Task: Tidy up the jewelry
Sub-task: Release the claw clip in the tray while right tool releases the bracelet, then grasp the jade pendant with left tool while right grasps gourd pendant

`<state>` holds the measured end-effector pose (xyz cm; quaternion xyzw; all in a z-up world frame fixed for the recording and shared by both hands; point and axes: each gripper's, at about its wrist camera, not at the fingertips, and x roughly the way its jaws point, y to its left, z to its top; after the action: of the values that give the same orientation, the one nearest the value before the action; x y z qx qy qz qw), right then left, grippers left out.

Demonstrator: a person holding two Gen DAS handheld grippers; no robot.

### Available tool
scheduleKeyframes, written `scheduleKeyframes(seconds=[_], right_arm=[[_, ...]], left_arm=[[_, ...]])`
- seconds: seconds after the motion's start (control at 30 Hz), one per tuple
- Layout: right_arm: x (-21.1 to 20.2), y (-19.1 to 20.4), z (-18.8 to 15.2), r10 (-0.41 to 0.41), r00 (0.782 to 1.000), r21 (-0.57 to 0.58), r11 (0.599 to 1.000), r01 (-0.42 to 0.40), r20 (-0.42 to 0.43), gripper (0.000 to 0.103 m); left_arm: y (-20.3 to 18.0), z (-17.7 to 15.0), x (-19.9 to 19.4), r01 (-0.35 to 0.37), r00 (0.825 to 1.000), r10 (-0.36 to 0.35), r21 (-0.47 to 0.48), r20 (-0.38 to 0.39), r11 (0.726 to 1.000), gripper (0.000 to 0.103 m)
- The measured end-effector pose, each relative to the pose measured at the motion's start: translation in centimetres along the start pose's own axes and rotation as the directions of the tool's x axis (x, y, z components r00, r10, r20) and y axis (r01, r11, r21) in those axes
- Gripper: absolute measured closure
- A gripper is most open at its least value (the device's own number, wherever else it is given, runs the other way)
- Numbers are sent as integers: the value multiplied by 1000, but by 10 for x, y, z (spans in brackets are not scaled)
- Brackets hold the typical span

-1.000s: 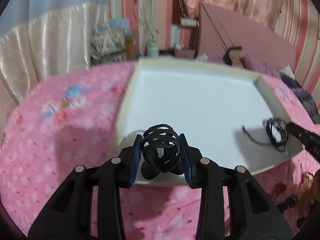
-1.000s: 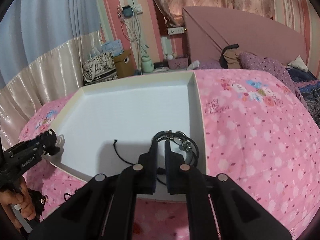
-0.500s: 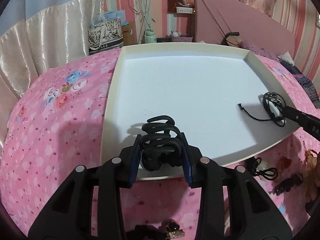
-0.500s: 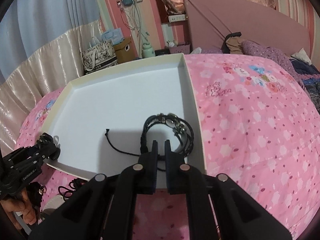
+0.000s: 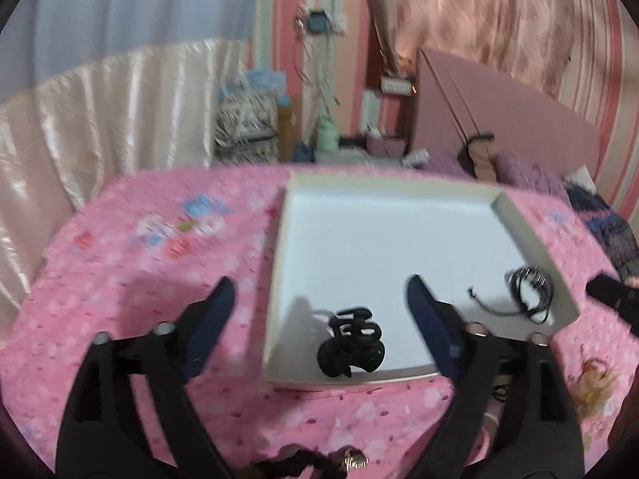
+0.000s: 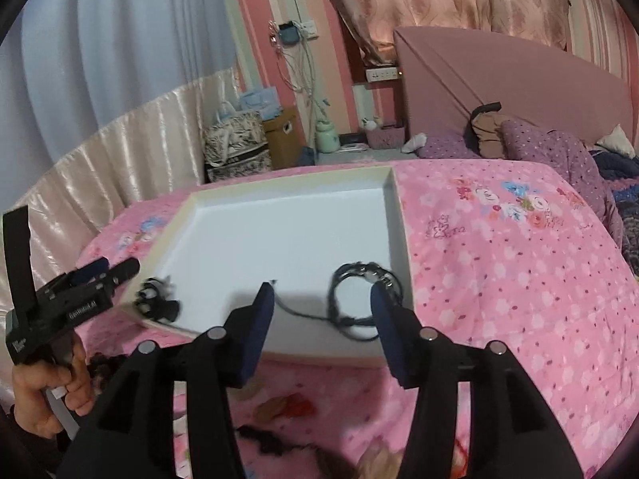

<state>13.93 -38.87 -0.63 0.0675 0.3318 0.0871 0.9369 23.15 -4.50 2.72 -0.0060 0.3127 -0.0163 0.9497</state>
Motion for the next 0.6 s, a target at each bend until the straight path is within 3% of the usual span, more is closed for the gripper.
scheduleKeyframes(seconds=[0.1, 0.23, 0.4, 0.6], right_arm=[[-5, 2, -17, -29, 999, -21, 999, 29, -31, 52], [7, 0, -47, -18, 997, -7, 1000, 17, -73, 56], [21, 11, -60, -25, 994, -48, 999, 20, -106, 61], [39, 21, -69, -22, 986, -73, 997, 10, -166, 71]], left_arm=[[-2, -11, -21, -28, 1000, 28, 35, 11, 999, 7], [-7, -39, -27, 11, 1000, -11, 35, -24, 999, 7], [-3, -65, -25, 86, 995, -85, 24, -50, 996, 7], [-35, -74, -24, 146, 988, -139, 126, -62, 981, 7]])
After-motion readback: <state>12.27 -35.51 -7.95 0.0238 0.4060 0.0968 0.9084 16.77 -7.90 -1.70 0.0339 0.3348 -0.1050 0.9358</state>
